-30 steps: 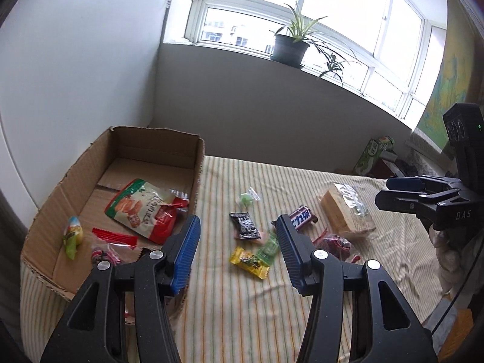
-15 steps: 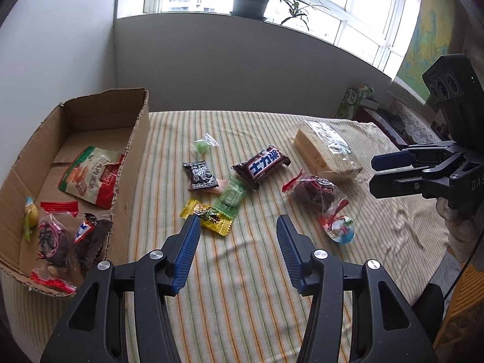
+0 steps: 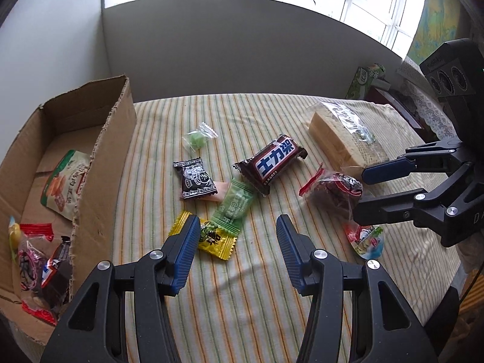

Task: Organize snacks
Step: 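Grasp the green candy with the left tool while the right tool grasps the red-topped meat bag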

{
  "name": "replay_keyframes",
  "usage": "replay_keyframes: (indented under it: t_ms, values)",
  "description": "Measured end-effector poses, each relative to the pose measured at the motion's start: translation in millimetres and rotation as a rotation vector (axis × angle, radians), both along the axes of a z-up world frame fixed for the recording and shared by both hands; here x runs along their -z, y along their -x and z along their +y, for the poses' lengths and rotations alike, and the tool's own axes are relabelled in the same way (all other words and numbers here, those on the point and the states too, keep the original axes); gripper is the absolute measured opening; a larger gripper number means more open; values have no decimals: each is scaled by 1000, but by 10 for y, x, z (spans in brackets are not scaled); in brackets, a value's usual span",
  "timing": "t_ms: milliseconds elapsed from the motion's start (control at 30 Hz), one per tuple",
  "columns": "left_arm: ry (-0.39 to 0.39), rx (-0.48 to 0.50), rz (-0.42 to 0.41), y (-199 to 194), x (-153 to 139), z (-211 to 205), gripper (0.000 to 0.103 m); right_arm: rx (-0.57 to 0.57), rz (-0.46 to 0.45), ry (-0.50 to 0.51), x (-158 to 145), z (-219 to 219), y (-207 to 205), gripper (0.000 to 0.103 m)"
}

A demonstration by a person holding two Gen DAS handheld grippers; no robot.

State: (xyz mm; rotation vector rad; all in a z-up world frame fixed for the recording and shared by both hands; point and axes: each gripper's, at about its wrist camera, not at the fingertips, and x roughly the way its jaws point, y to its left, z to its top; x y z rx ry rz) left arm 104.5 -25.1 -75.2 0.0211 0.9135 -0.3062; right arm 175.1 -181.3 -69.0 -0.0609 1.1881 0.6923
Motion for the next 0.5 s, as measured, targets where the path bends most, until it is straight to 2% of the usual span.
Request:
replay_keyframes:
  t_ms: [133, 233, 367, 500]
  values:
    - [-24, 10, 5, -69, 47, -76, 50, -8, 14, -1, 49, 20, -60, 69]
    - [-20, 8, 13, -124, 71, -81, 46, -19, 13, 0, 56, 24, -74, 69]
    - [-34, 29, 27, -185, 124, -130, 35, -29, 18, 8, 91, 59, -99, 69]
    - [-59, 55, 29, -188, 138, -174, 31, -30, 23, 4, 108, 72, -117, 69]
